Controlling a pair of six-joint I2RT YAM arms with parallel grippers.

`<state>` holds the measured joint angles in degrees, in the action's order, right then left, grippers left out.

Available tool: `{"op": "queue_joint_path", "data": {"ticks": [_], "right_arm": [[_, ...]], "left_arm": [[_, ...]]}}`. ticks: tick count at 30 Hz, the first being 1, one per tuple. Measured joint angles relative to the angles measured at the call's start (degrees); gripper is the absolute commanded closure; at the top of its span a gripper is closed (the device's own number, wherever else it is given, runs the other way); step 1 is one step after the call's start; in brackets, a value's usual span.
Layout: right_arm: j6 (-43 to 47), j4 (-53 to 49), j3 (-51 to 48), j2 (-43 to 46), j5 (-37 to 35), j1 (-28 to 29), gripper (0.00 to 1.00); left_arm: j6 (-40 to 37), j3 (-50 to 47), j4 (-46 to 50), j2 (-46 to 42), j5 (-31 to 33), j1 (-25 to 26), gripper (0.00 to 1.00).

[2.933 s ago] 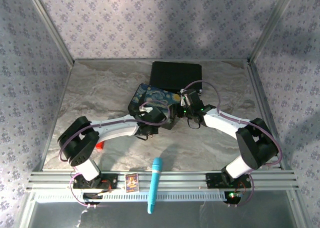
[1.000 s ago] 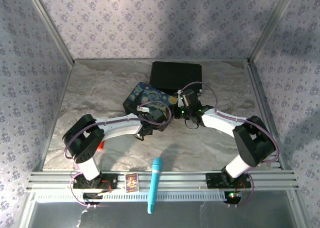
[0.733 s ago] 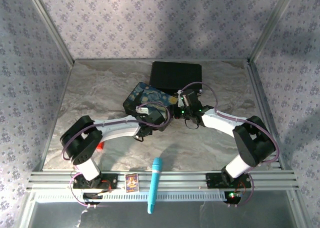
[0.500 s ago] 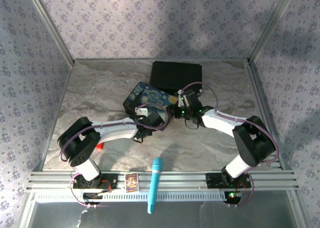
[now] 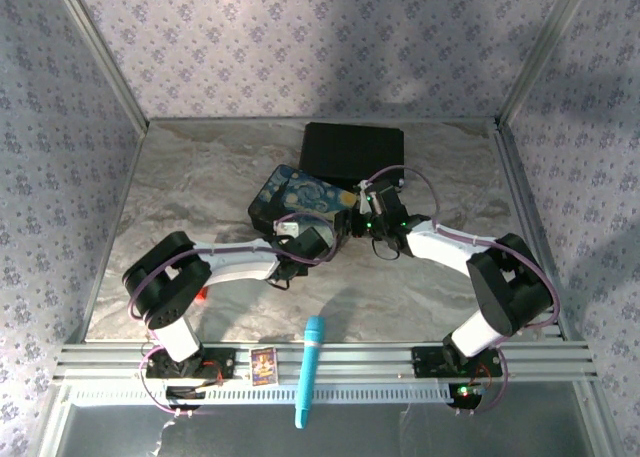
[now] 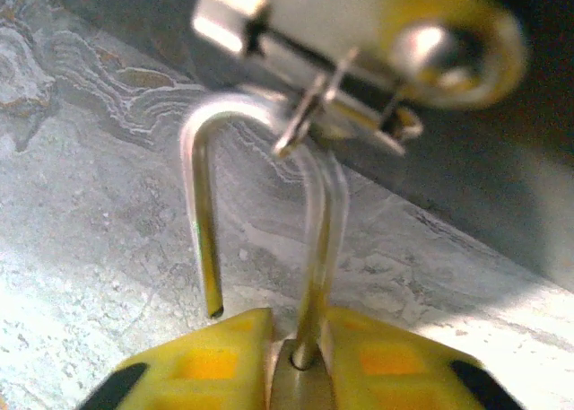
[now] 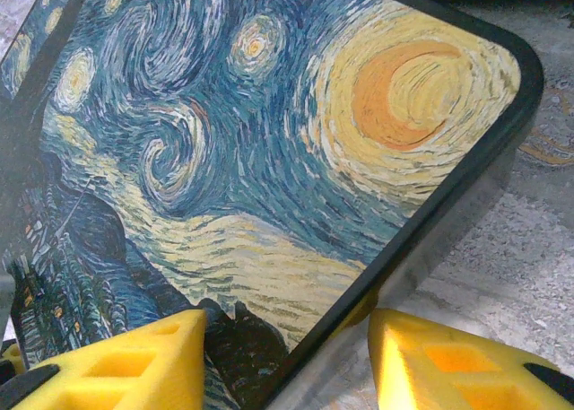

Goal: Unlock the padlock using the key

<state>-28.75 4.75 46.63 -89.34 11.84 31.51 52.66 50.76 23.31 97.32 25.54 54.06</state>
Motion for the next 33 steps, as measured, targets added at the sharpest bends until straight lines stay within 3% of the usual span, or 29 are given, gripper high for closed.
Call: {"op": "queue_joint_path", "data": {"ticks": [2, 8, 15, 20, 23, 27, 33], "right_arm": [[0.0, 0.0, 0.0, 0.0, 0.0, 0.0, 0.51], [0.0, 0.0, 0.0, 0.1, 0.0, 0.0, 0.51], [0.0, -0.9, 0.0, 0.4, 0.1, -0.2, 0.51], [0.0, -1.3, 0.1, 0.5, 0.5, -0.3, 0.51], [0.0, -1.3, 0.1, 0.5, 0.5, -0.4, 0.51], [0.0, -1.5, 0.2, 0.5, 0.5, -0.5, 0.51], [0.1, -2.4, 0.7, 0.5, 0.4, -0.5, 0.51]], "left_arm": [[-0.3, 0.1, 0.3, -0.2, -0.1, 0.0, 1.0], [-2.5, -1.0, -0.6, -1.6, -2.5, -1.1, 1.0], [-6.2, -9.2, -12.1, -8.5, -16.8, -5.4, 0.99], [-7.6, -10.8, -15.0, -9.8, -23.1, -7.3, 0.91], [-8.6, -10.3, -14.1, -9.4, -23.1, -7.5, 0.9], [-9.3, -8.8, -12.4, -8.0, -21.2, -7.4, 0.74], [-9.4, -8.1, -11.1, -7.6, -19.3, -7.0, 0.68]]}}
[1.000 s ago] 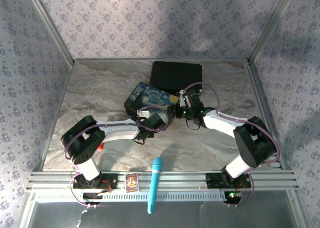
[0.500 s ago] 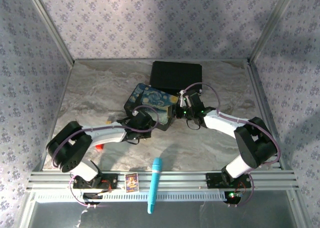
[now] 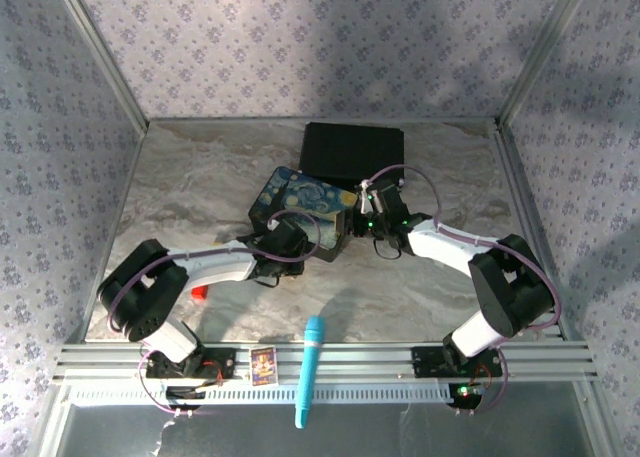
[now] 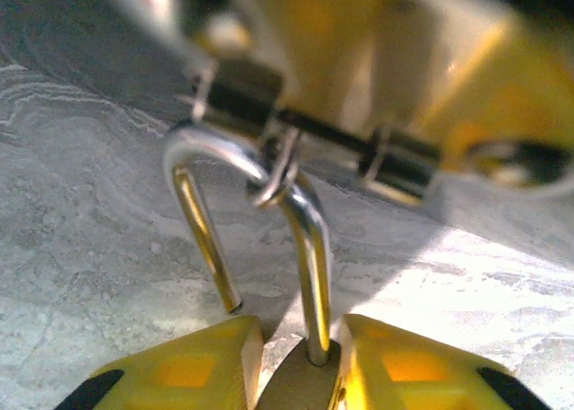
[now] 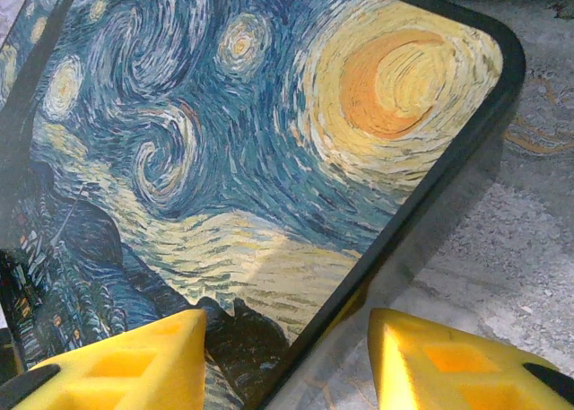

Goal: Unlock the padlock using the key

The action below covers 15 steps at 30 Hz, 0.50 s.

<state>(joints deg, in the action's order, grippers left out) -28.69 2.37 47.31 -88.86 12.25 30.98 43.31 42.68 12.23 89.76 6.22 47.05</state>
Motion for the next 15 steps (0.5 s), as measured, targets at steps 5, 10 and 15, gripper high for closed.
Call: {"op": "queue_joint_path", "data": {"ticks": [5, 10, 15], "right_arm": [[0.0, -0.9, 0.5, -0.1, -0.1, 0.0, 0.51], [1.2, -3.4, 2.4, -0.5, -0.5, -0.3, 0.51], [3.1, -7.3, 5.0, -1.0, -1.9, -0.9, 0.49]], "left_arm": [[0.4, 0.0, 1.6, -0.7, 0.9, 0.3, 0.59], [1.0, -1.1, 5.6, -3.4, 1.1, 0.3, 0.55], [1.1, -1.9, 10.3, -5.7, 1.1, 0.3, 0.54]]}}
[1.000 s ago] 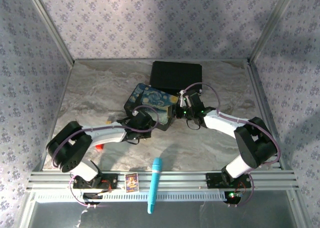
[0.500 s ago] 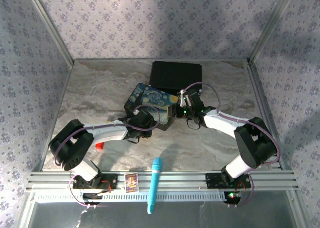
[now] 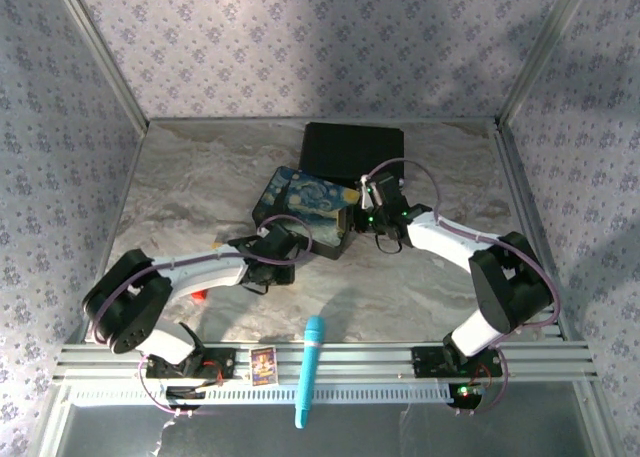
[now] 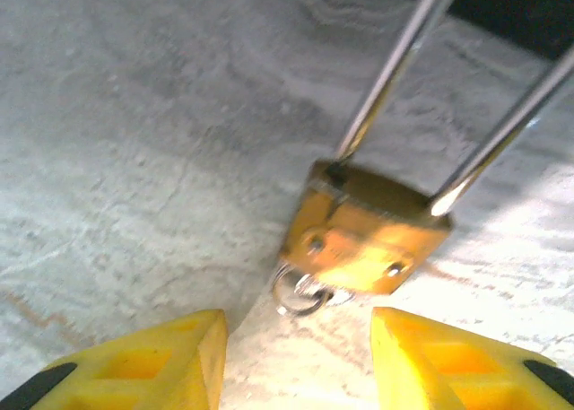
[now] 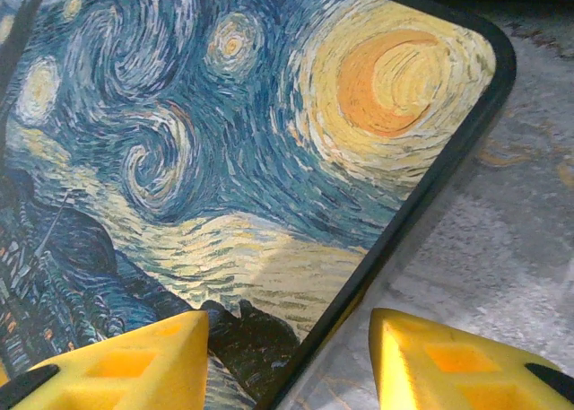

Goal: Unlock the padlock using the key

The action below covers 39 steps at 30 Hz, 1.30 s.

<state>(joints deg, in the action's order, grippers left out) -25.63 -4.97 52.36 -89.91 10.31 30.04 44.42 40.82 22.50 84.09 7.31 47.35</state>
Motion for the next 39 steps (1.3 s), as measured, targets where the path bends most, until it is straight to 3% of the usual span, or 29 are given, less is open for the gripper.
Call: {"op": "queue_joint_path", "data": {"ticks": [4, 7, 10, 11, 12, 13, 16, 21, 25, 29, 39], "right_arm": [[1.7, -2.9, 1.6, 0.0, -0.7, -0.2, 0.46], [3.5, -6.1, 3.4, 0.0, -1.8, 0.0, 0.43], [5.1, -9.1, 5.7, 0.0, -3.1, 0.3, 0.39], [5.7, -9.8, 6.6, 0.0, -3.6, 0.5, 0.36], [6.1, -10.1, 7.1, 0.2, -4.1, 0.7, 0.21], [6.6, -10.2, 7.4, 0.6, -4.6, 1.0, 0.01], [7.3, -10.7, 7.5, 3.0, -5.9, 2.2, 0.01], [7.9, -10.6, 7.1, 8.7, -7.1, 6.1, 0.01], [7.4, -9.4, 4.6, 13.1, -8.2, 11.0, 0.07], [4.7, -7.8, 0.0, 15.3, -8.9, 14.6, 0.1], [0.7, -4.0, -9.1, 20.7, -7.6, 8.8, 0.27]], "left_arm": [[0.3, -0.1, 1.7, -0.7, 0.0, 0.0, 0.44], [0.3, -0.1, 2.1, -2.8, 0.0, 0.0, 0.27], [-0.2, -0.2, 2.1, -7.3, 0.0, -0.1, 0.17], [-0.4, -0.2, 2.0, -9.1, 0.0, -0.3, 0.13], [-0.7, -0.2, 1.8, -10.5, 0.0, -0.5, 0.11], [-0.9, -0.2, 1.5, -12.1, -0.1, -0.9, 0.1], [-1.9, -0.2, 1.4, -15.6, 0.2, -1.9, 0.05], [-2.9, -0.3, 1.8, -19.8, 0.9, -3.3, 0.08], [-3.5, -0.5, 1.7, -22.7, 0.4, -5.7, 0.27], [-4.5, -1.7, -0.2, -21.5, -0.1, -6.3, 0.27], [-13.1, -6.2, -13.8, -5.3, -3.2, -4.9, 0.38]]}}
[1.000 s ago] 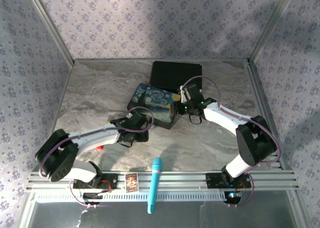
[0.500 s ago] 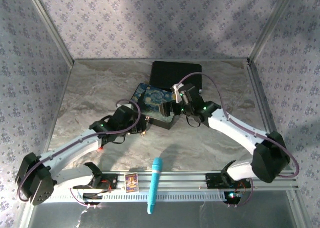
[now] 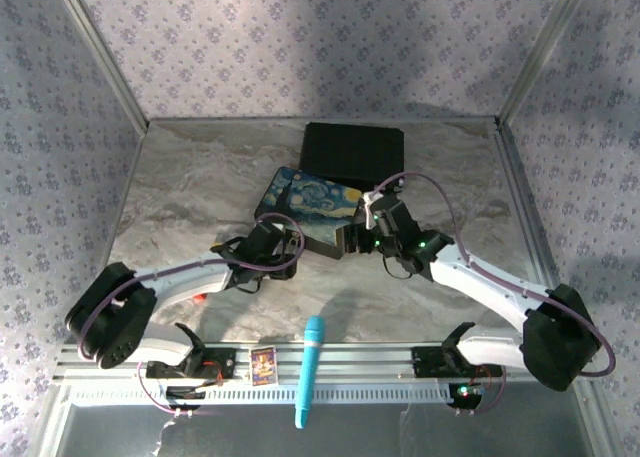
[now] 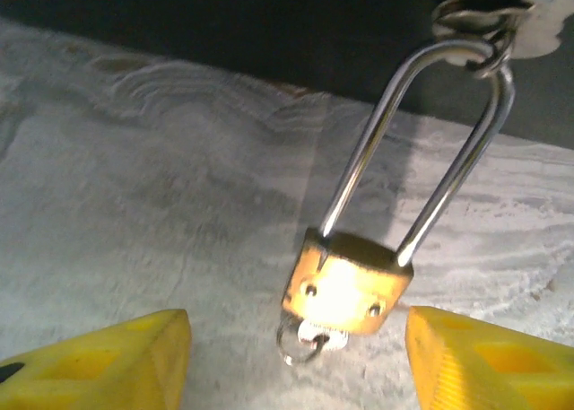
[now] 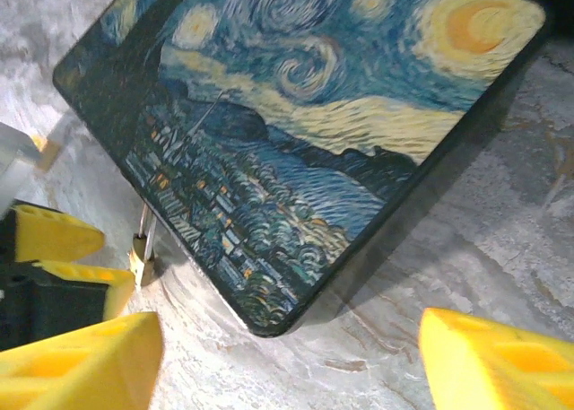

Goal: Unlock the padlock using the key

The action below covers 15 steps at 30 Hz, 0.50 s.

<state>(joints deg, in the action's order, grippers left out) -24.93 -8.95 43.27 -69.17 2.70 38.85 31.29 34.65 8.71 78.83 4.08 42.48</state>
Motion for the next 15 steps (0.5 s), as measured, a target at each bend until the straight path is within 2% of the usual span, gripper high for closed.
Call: {"op": "queue_joint_path", "data": {"ticks": [7, 8, 11, 15], "right_arm": [[-0.1, 0.6, -1.3, 2.6, 1.6, -2.5, 0.29], [-0.1, 0.6, -1.4, 2.7, 1.8, -2.6, 0.29], [-0.1, 0.6, -1.5, 2.7, 2.4, -3.1, 0.3], [-0.1, 0.7, -1.8, 2.7, 2.7, -3.5, 0.31]], "left_arm": [[-5.9, -2.0, -11.8, 4.1, -3.0, -1.1, 0.39], [-6.8, -2.1, -12.9, 5.3, -3.3, -1.1, 0.43], [-8.3, -2.1, -14.2, 6.4, -3.3, -1.7, 0.45], [-8.8, -2.5, -15.9, 6.7, -3.5, -1.8, 0.59]]}}
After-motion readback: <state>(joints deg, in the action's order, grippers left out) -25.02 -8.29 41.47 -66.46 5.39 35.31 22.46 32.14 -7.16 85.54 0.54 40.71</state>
